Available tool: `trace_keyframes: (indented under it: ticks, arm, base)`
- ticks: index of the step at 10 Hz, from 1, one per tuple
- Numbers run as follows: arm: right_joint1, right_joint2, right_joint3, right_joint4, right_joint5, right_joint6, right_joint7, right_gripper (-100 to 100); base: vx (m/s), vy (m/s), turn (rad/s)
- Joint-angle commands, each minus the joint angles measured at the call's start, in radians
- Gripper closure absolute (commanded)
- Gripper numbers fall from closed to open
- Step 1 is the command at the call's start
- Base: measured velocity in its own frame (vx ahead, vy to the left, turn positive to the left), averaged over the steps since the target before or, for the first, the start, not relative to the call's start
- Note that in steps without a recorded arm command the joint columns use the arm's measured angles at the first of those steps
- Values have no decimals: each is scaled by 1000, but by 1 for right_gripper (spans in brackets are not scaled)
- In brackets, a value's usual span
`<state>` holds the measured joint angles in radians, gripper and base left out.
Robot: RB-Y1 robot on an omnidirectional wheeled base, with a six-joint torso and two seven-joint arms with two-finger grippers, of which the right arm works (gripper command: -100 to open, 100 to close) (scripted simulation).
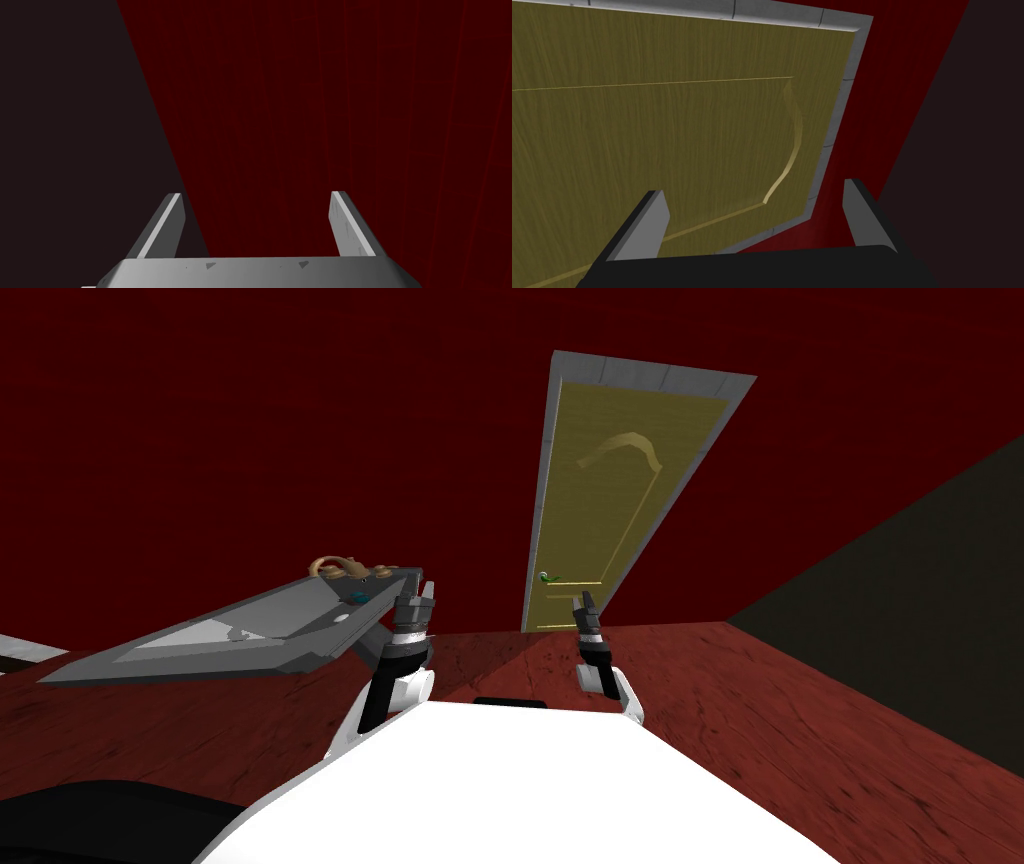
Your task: Pull the door open
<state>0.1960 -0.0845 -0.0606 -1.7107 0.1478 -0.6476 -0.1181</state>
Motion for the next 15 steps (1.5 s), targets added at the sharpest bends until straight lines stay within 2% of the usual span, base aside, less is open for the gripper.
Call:
trace_keyframes:
  ticks: [1, 2, 3, 4, 5, 6, 8, 9, 10, 11, 12, 13, 15]
  arm:
    - [-28, -9, -4, 50, 5, -4, -9, -100]
    - [-28, -9, -4, 59, 5, -4, -9, -100]
    - [-46, -15, -6, 98, 10, -8, -17, -100]
    - [-46, -15, -6, 104, 10, -8, -17, -100]
    - [-64, -21, -8, 145, 15, -11, -24, -100]
    - [-64, -21, -8, 148, 15, -11, -24, -100]
    - [-100, -34, -13, 219, 25, -19, -40, -100]
    - [-100, -34, -13, 237, 25, -19, -40, -100]
    - [-118, -40, -15, 271, 31, -23, -48, -100]
    - [-118, -40, -15, 282, 31, -23, -48, -100]
    - [-136, -46, -17, 316, 36, -27, -55, -100]
    - [-136, -46, -17, 326, 36, -27, -55, -100]
    - [-172, -58, -21, 394, 46, -34, -70, -100]
  base:
    - [50, 2, -1]
    - [42, -1, 0]
    - [55, -4, -1]
    - [43, -8, 2]
    - [50, -8, -1]
    - [48, -4, 1]
    - [69, 2, 0]
    - [62, -1, 0]
    - [54, -12, -1]
    - [40, -12, 2]
    - [48, -8, -1]
    - [44, -5, 1]
    - [76, -6, -1]
